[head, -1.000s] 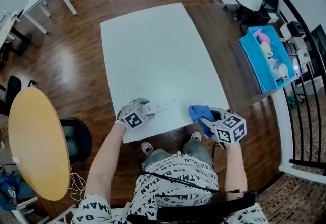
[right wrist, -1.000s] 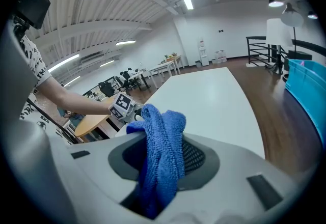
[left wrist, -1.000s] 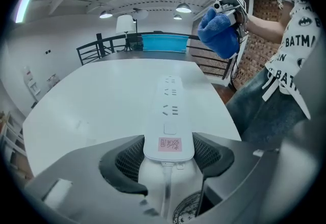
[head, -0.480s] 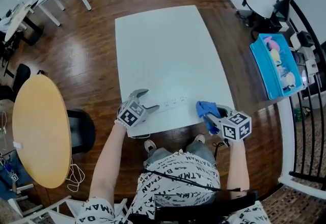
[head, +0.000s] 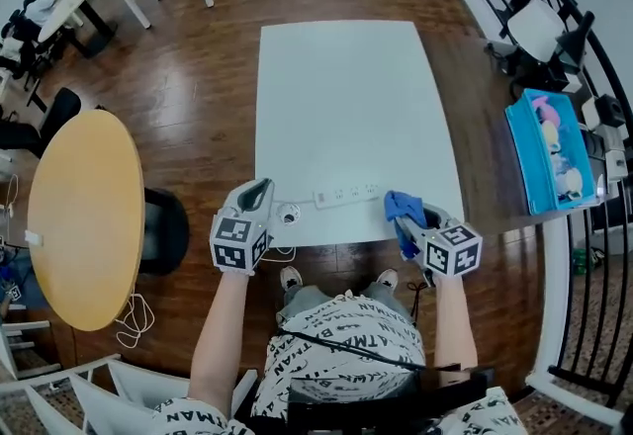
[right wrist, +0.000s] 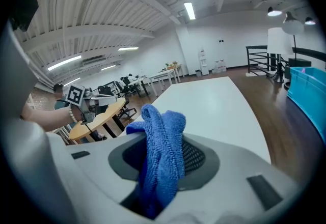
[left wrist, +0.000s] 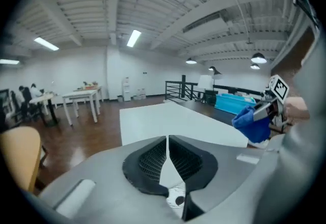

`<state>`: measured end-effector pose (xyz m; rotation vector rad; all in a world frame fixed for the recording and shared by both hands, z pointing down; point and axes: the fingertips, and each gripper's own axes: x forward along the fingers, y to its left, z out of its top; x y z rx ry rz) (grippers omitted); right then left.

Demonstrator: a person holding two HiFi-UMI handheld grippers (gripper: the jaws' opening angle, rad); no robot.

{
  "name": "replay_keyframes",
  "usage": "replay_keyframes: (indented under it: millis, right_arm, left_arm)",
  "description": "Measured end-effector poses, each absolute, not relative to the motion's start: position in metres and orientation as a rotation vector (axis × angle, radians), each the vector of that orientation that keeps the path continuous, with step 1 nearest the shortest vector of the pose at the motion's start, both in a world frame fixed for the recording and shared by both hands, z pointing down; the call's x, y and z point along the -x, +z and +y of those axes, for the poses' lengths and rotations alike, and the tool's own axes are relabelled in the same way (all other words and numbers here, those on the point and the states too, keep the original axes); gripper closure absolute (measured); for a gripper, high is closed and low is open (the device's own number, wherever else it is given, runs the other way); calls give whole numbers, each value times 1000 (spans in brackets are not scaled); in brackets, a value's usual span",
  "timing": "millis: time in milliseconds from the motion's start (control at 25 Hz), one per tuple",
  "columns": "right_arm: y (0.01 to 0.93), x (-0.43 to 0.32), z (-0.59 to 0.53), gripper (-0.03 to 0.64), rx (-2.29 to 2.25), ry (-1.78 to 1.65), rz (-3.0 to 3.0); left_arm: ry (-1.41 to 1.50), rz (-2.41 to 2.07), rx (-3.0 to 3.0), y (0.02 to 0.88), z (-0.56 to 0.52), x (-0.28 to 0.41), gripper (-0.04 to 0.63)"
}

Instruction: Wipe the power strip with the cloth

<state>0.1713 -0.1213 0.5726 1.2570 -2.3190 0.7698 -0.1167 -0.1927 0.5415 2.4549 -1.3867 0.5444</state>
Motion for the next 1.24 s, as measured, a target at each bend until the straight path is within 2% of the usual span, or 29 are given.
replay_keyframes:
  millis: [120,360,600,1240]
  right_arm:
    - [577,-168,-120,477,-1284,717,-2284]
    - [577,-158,-112,479,-1288,647,-2253]
    - [591,-149,-96,479,-1261,613,-2192]
    - [587,-164,-97,480,-1366,658,-2172]
  left_arm:
    - [404,-1435,-2322,551,-166,111,589]
    - [307,-1392,-2207,574,-131,71,589]
    - [316,-1363,-2228,580,-115,32,589]
    - [363,-1329,-2266,578,-116,19,589]
